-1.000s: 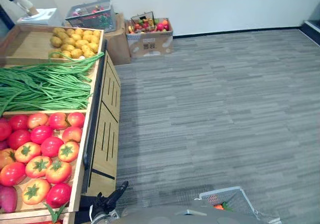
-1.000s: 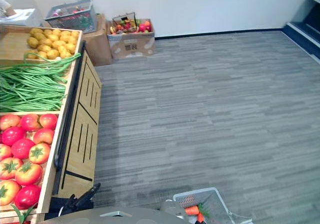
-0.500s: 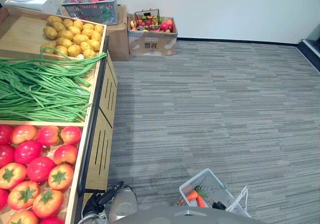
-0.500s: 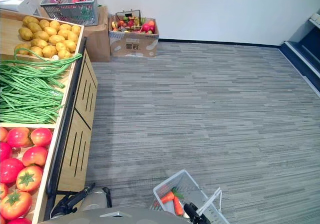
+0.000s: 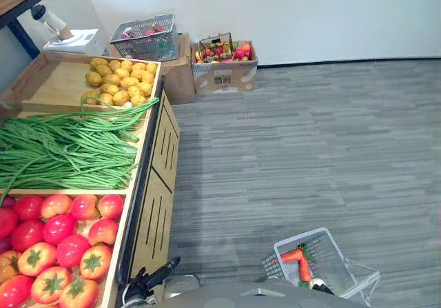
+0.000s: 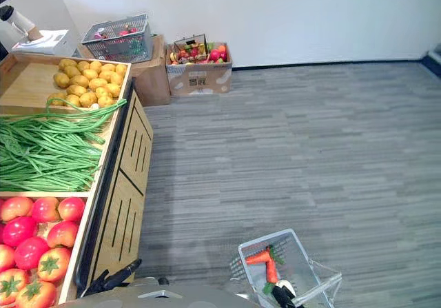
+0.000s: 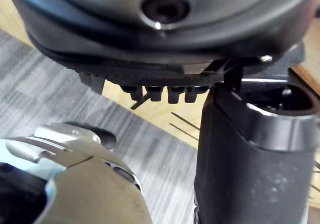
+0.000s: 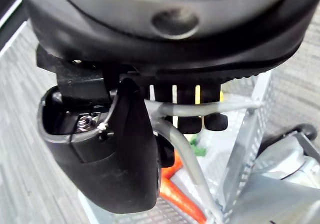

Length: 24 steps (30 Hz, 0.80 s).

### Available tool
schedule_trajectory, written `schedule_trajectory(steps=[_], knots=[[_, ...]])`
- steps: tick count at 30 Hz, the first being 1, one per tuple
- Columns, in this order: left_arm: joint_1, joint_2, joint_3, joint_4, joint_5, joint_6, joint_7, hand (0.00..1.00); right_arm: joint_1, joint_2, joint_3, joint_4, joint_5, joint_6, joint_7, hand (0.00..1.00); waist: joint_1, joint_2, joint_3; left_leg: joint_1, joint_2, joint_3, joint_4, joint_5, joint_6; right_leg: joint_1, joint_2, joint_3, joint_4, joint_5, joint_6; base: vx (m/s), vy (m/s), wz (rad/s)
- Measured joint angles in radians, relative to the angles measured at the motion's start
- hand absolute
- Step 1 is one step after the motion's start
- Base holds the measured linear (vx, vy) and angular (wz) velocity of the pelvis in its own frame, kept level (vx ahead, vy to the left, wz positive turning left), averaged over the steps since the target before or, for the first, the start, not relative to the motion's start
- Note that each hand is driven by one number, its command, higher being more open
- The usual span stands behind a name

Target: Pick vegetable in the basket

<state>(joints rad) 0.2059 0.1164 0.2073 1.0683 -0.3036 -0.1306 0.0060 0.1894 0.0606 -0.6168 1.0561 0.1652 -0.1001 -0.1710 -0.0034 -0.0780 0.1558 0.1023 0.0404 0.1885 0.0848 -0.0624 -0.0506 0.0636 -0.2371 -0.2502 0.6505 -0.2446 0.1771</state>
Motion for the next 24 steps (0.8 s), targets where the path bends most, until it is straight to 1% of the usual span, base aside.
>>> schedule_trajectory(steps=[1,2,3,4,5,6,7,8,9,10,11,12,14,15,18,19,21,22,24], knots=[[0.0,0.012,-0.006,0.0,0.0,0.0,-0.011,1.0,-0.004,0.008,0.006,0.0,0.0,0.0,0.001,0.0,0.001,-0.015,-0.003,0.011,-0.009,-0.012,-0.017,0.009,0.0,-0.002,0.0,0.013,0.014,0.012,-0.02,0.1,-0.004,0.37],[-0.001,0.02,-0.006,0.0,0.003,0.0,-0.017,1.0,-0.006,0.013,0.012,0.002,0.001,0.002,0.003,0.0,0.001,-0.018,-0.006,0.018,-0.006,-0.039,-0.043,0.019,0.005,-0.014,0.02,0.017,0.041,0.04,-0.064,0.15,-0.025,0.55],[-0.014,0.013,-0.004,0.002,0.021,-0.002,0.002,1.0,-0.007,0.014,0.018,0.002,0.005,0.002,0.01,0.0,-0.001,-0.003,0.003,0.024,0.02,-0.064,-0.066,0.029,0.004,-0.061,0.052,0.066,0.099,0.07,-0.115,0.12,-0.016,0.58],[-0.018,0.006,-0.002,0.002,0.028,-0.003,0.023,1.0,-0.006,0.014,0.02,0.002,0.006,0.002,0.011,0.0,-0.002,0.006,0.004,0.021,0.032,-0.082,-0.069,0.031,0.004,-0.076,0.078,0.096,0.088,0.016,-0.121,0.09,-0.06,0.66],[-0.019,-0.006,0.004,0.003,0.037,-0.006,0.055,1.0,-0.001,0.013,0.031,-0.001,0.006,0.0,0.012,0.0,-0.003,0.021,0.004,0.009,0.053,-0.112,-0.071,0.03,0.002,-0.093,0.123,0.155,0.001,-0.077,-0.121,0.05,-0.068,0.75],[-0.018,-0.012,0.008,0.004,0.037,-0.018,0.077,1.0,0.005,0.014,0.041,-0.006,0.007,-0.004,0.014,0.0,-0.003,0.023,0.005,0.001,0.054,-0.144,-0.071,0.03,-0.003,-0.096,0.154,0.227,-0.13,-0.082,-0.113,0.07,-0.094,0.78],[-0.018,-0.012,0.016,0.004,0.037,-0.023,0.081,1.0,0.006,0.015,0.042,-0.006,0.007,-0.004,0.014,0.0,-0.002,0.015,0.003,-0.005,0.044,-0.151,-0.07,0.03,-0.007,-0.091,0.154,0.255,-0.207,-0.064,-0.102,0.09,-0.126,0.78],[-0.019,-0.007,0.057,-0.001,0.036,-0.024,0.076,1.0,0.008,0.019,0.051,-0.005,0.007,-0.002,0.015,0.0,0.004,-0.034,-0.002,-0.006,-0.003,-0.164,-0.07,0.025,-0.017,-0.078,0.112,0.282,-0.324,0.015,-0.089,0.11,-0.141,0.67],[-0.017,-0.034,0.086,0.012,0.037,-0.023,0.091,1.0,0.004,0.012,0.048,-0.009,0.005,-0.002,0.015,0.0,0.01,-0.017,-0.004,0.005,0.008,-0.162,-0.07,0.019,-0.024,-0.061,0.112,0.26,-0.331,0.011,-0.092,0.12,-0.122,0.49],[-0.011,-0.047,0.102,0.008,0.035,-0.025,0.092,1.0,0.009,0.013,0.047,-0.019,0.004,-0.005,0.013,0.0,0.016,-0.005,-0.013,0.005,0.015,-0.145,-0.072,0.019,-0.025,-0.058,0.116,0.258,-0.344,0.008,-0.096,0.12,-0.089,0.08],[-0.008,-0.074,0.128,-0.001,0.035,-0.03,0.1,1.0,0.002,0.009,0.051,-0.043,0.004,-0.009,0.014,0.0,0.027,0.018,-0.016,0.009,0.029,-0.132,-0.073,0.015,-0.031,-0.053,0.13,0.261,-0.36,0.009,-0.097,0.1,-0.067,-0.14],[0.001,-0.084,0.132,0.0,0.036,-0.034,0.101,1.0,-0.002,0.008,0.062,-0.052,0.0,-0.013,0.017,0.0,0.027,0.033,-0.019,0.009,0.04,-0.129,-0.074,0.008,-0.042,-0.044,0.142,0.258,-0.377,0.012,-0.099,0.13,-0.076,-0.12],[0.002,-0.085,0.132,0.0,0.036,-0.041,0.1,1.0,-0.006,0.004,0.068,-0.048,0.0,-0.012,0.018,0.0,0.03,0.033,-0.023,0.012,0.051,-0.129,-0.075,0.002,-0.051,-0.025,0.152,0.257,-0.397,0.019,-0.102,0.13,-0.034,0.04],[0.002,-0.083,0.133,0.0,0.036,-0.042,0.098,1.0,-0.006,0.006,0.069,-0.046,0.0,-0.012,0.017,0.0,0.032,0.029,-0.025,0.011,0.054,-0.129,-0.078,0.001,-0.053,-0.019,0.156,0.257,-0.412,0.025,-0.102,0.13,-0.001,0.0],[0.0,-0.074,0.132,0.0,0.036,-0.043,0.097,1.0,-0.007,0.008,0.072,-0.038,0.0,-0.012,0.017,0.0,0.033,0.019,-0.03,0.014,0.055,-0.126,-0.088,0.0,-0.054,-0.003,0.16,0.257,-0.44,0.044,-0.087,0.14,0.015,-0.01],[-0.001,-0.07,0.131,0.0,0.035,-0.044,0.097,1.0,-0.007,0.009,0.075,-0.032,0.001,-0.011,0.017,0.0,0.032,0.015,-0.032,0.016,0.053,-0.126,-0.088,0.0,-0.054,0.002,0.16,0.256,-0.446,0.05,-0.083,0.08,0.021,0.04],[-0.002,-0.063,0.125,-0.001,0.034,-0.047,0.097,1.0,-0.007,0.012,0.077,-0.023,0.001,-0.003,0.017,0.0,0.033,0.005,-0.035,0.028,0.052,-0.125,-0.092,0.001,-0.053,0.017,0.154,0.256,-0.461,0.065,-0.087,0.06,0.047,0.02],[-0.001,-0.058,0.121,-0.001,0.034,-0.048,0.097,1.0,-0.007,0.012,0.08,-0.01,0.001,-0.002,0.018,0.0,0.035,-0.004,-0.042,0.029,0.049,-0.123,-0.093,0.002,-0.052,0.021,0.151,0.256,-0.467,0.071,-0.083,0.04,0.055,-0.02],[0.001,-0.047,0.116,0.002,0.022,-0.041,0.086,1.0,-0.007,0.012,0.086,0.004,0.001,0.0,0.017,0.0,0.035,-0.016,-0.05,0.029,0.039,-0.122,-0.093,0.004,-0.049,0.027,0.146,0.256,-0.48,0.075,-0.084,0.01,0.018,-0.01]])
